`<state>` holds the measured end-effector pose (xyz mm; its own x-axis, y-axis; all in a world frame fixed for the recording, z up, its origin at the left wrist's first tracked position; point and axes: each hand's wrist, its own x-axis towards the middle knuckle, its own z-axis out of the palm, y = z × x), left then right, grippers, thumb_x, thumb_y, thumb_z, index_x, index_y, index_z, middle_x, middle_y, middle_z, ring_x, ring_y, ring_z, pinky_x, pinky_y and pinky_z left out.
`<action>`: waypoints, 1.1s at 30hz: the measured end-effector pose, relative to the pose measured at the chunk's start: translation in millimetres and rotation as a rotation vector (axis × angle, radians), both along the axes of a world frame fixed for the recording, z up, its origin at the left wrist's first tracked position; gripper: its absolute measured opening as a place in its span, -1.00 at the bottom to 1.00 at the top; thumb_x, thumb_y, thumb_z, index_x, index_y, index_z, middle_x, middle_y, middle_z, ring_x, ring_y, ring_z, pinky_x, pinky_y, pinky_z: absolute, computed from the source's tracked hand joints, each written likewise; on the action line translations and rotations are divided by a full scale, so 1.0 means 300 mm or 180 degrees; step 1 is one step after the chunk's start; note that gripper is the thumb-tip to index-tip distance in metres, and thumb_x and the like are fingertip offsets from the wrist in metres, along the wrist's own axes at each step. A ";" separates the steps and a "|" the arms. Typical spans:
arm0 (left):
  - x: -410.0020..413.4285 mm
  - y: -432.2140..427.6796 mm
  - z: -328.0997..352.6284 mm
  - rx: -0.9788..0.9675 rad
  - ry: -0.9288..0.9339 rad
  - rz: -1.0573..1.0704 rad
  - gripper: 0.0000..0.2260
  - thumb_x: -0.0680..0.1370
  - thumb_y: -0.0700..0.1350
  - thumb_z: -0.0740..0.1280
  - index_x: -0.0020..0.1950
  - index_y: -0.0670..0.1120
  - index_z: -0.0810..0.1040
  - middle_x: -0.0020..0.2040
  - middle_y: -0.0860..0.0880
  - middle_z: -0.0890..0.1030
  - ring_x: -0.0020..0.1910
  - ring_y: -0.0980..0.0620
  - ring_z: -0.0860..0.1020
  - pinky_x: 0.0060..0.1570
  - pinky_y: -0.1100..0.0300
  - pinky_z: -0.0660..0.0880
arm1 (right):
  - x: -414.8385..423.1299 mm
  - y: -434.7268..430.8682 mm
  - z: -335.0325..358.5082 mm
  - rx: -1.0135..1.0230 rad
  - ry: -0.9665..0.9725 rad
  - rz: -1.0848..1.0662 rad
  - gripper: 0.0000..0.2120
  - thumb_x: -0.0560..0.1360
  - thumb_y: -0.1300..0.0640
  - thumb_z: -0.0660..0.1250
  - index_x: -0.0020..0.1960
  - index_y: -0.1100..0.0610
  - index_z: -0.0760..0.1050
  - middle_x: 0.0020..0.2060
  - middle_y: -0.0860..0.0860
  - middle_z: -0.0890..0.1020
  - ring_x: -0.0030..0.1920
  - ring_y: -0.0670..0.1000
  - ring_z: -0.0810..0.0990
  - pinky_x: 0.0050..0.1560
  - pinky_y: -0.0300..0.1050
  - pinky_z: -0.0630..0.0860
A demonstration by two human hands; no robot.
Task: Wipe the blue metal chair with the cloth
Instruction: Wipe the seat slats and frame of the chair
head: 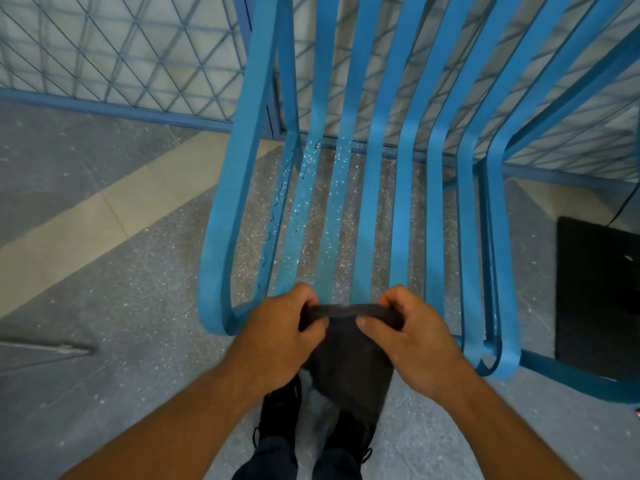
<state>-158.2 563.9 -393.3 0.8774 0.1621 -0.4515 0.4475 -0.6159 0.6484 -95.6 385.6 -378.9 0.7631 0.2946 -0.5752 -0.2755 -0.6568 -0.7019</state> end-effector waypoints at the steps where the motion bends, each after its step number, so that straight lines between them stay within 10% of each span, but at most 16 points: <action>1: 0.023 0.008 -0.012 0.0138 -0.0017 0.0066 -0.88 0.53 -0.02 0.36 -0.12 0.09 0.42 -0.24 0.10 0.53 -0.23 0.14 0.54 -0.21 0.21 0.53 | 0.014 0.026 -0.015 -0.0085 -0.0042 -0.0045 -0.86 0.49 0.06 0.42 -0.10 0.02 0.46 -0.27 -0.04 0.56 -0.32 -0.19 0.50 -0.38 -0.37 0.44; 8: 0.107 0.027 -0.087 0.0769 -0.0186 0.0534 -0.60 0.58 -0.09 0.30 0.40 -0.12 0.36 0.29 -0.09 0.43 0.20 -0.08 0.46 0.17 0.05 0.45 | 0.065 0.126 -0.185 -0.1591 -0.0915 -0.0109 -0.42 0.51 -0.03 0.36 0.44 0.04 0.23 0.33 0.07 0.37 0.26 0.13 0.43 0.18 0.08 0.50; 25: 0.143 0.050 -0.181 0.0152 0.0933 0.1912 -0.76 0.65 -0.10 0.12 0.21 -0.18 0.46 0.08 -0.18 0.57 -0.09 -0.10 0.52 -0.27 0.15 0.38 | 0.026 0.337 -0.229 -0.1883 -0.0603 0.0572 -0.56 0.57 -0.13 0.27 0.21 0.23 0.40 0.06 0.14 0.61 0.08 0.14 0.58 0.00 -0.01 0.53; 33: 0.138 0.038 -0.193 0.0087 0.0744 0.2039 -0.72 0.64 -0.03 0.18 0.26 -0.14 0.49 0.13 -0.14 0.58 0.07 -0.12 0.56 -0.03 0.06 0.51 | 0.062 0.373 -0.202 -0.2286 -0.0251 0.0564 -0.51 0.53 -0.20 0.30 0.21 0.19 0.38 0.04 0.11 0.60 -0.01 0.12 0.62 -0.14 -0.05 0.51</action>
